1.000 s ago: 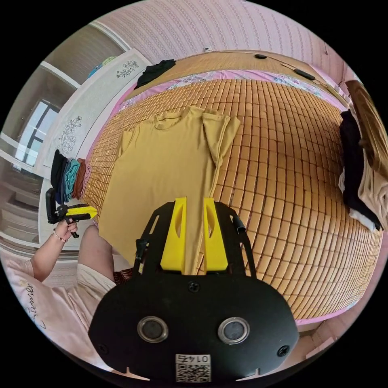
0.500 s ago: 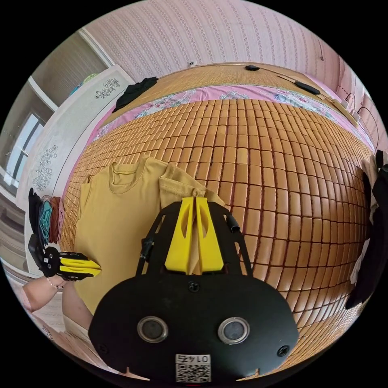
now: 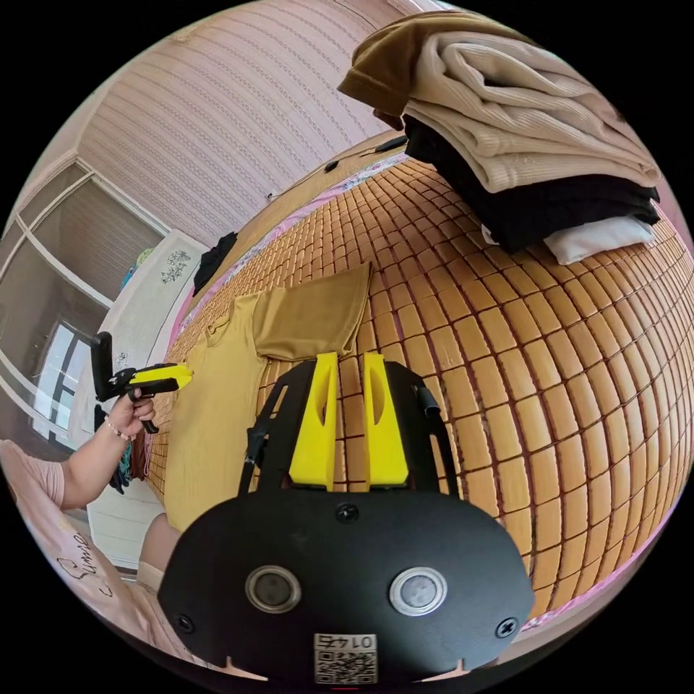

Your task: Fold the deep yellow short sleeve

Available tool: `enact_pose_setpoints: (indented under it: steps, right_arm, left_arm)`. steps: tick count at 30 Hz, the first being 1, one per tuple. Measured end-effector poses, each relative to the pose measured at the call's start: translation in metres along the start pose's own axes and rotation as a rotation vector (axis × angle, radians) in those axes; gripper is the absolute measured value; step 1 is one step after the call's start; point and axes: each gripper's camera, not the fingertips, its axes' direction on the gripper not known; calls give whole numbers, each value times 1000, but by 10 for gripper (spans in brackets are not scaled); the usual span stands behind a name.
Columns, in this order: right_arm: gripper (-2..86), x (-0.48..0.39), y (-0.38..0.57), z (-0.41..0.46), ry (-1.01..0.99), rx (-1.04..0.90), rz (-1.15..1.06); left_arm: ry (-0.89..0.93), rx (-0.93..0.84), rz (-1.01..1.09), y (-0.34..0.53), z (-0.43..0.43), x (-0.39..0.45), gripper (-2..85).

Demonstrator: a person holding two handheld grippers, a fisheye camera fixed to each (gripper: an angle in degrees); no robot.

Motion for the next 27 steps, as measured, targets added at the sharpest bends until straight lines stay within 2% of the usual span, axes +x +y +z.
enact_pose_setpoints:
  steps: [7, 11, 14, 19, 22, 27]
  right_arm:
    - [5, -47, -21, 21, 134, -111, -199]
    - [0, -56, -29, 26, 151, -132, -193]
    - [-2, -61, -36, 24, 139, -148, -212]
    - [-3, -68, -52, 16, 169, -174, -186]
    - [-3, -75, -59, 12, 156, -168, -158]
    - [-2, -99, -59, -6, 211, -207, -174]
  left_arm:
    - [-29, -29, 188, -137, 66, 44, 23]
    - [-33, -66, 212, -182, 107, 60, 0]
    - [-64, -159, 187, -197, 140, 63, -8]
    - [-155, -90, 162, -205, 136, 59, -9]
    - [-147, -92, 133, -204, 123, 49, -8]
    - [6, 42, 24, -174, 50, 17, -3]
